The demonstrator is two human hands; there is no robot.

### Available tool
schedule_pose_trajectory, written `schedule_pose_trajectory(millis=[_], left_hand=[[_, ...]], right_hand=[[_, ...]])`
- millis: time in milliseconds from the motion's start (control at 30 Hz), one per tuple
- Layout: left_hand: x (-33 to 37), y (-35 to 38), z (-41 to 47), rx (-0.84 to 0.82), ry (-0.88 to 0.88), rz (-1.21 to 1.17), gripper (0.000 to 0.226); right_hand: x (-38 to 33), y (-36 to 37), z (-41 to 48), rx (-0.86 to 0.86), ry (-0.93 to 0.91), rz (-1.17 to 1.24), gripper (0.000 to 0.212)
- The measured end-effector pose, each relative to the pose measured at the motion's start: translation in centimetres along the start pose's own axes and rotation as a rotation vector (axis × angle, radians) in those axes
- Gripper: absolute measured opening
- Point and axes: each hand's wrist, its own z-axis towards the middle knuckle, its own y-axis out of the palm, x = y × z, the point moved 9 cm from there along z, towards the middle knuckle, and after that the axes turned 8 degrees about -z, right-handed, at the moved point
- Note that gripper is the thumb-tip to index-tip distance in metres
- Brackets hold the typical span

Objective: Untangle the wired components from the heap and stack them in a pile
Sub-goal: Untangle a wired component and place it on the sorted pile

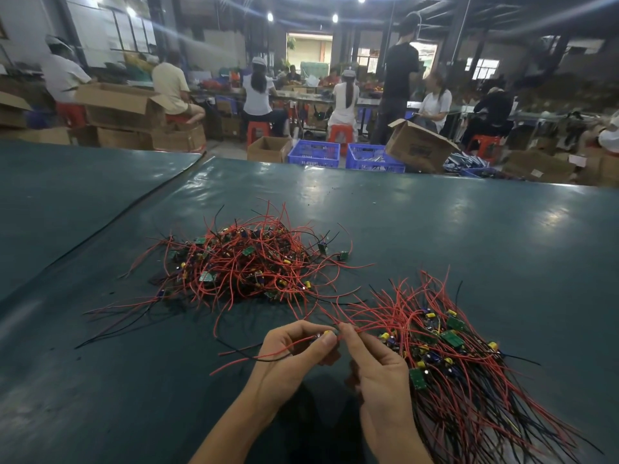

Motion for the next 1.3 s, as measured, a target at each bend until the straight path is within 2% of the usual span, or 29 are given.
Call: schedule_pose_trajectory(millis=[133, 233, 300, 400, 567, 667, 733, 900, 1000, 1100, 1200, 1300], left_hand=[[0.0, 0.4, 0.1, -0.02, 0.014, 0.003, 0.01], [0.1, 0.2, 0.1, -0.023, 0.02, -0.013, 0.012], [0.2, 0.1, 0.2, -0.026, 0.022, -0.006, 0.016], [0.4, -0.1, 0.1, -0.026, 0.024, 0.006, 0.016], [0.6, -0.8, 0.0, 0.062, 0.03, -0.055, 0.014], [0.7, -0.4, 0.0, 0.04, 0.03, -0.039, 0.012], [0.8, -0.1, -0.1, 0.016, 0.032, -0.023, 0.009], [1.2, -0.1, -0.1, 0.016, 0.037, 0.001, 0.01], [1.1, -0.4, -0.1, 0.037, 0.02, -0.012, 0.013], [1.0, -0.9, -0.1, 0.082, 0.003, -0.067, 0.015], [0.3, -2.2, 0.0, 0.262, -0.033, -0.295, 0.022], [-0.3, -2.9, 0.0, 0.341, -0.074, -0.404, 0.023]], right_hand=[[0.6, -0.7, -0.1, 0.067, 0.091, 0.086, 0.016], [-0.1, -2.1, 0.2, 0.148, 0.067, 0.088, 0.018], [-0.7, -3.5, 0.7, 0.194, 0.041, 0.168, 0.013], [-1.4, -4.5, 1.1, 0.214, -0.005, 0.211, 0.012], [-1.3, -3.0, 0.9, 0.15, -0.105, -0.004, 0.013], [-0.9, -0.3, 0.3, 0.013, -0.182, -0.208, 0.019], [-1.0, 0.2, 0.0, 0.018, -0.216, -0.288, 0.022], [-1.2, -3.3, 0.7, 0.228, -0.1, -0.043, 0.02], [-1.5, -4.6, 0.8, 0.272, -0.085, 0.07, 0.022], [-1.8, -4.2, 0.8, 0.236, -0.11, 0.093, 0.023], [-2.1, -2.9, 0.6, 0.146, -0.16, 0.079, 0.02], [-2.1, -1.8, 0.4, 0.068, -0.176, 0.08, 0.03]])
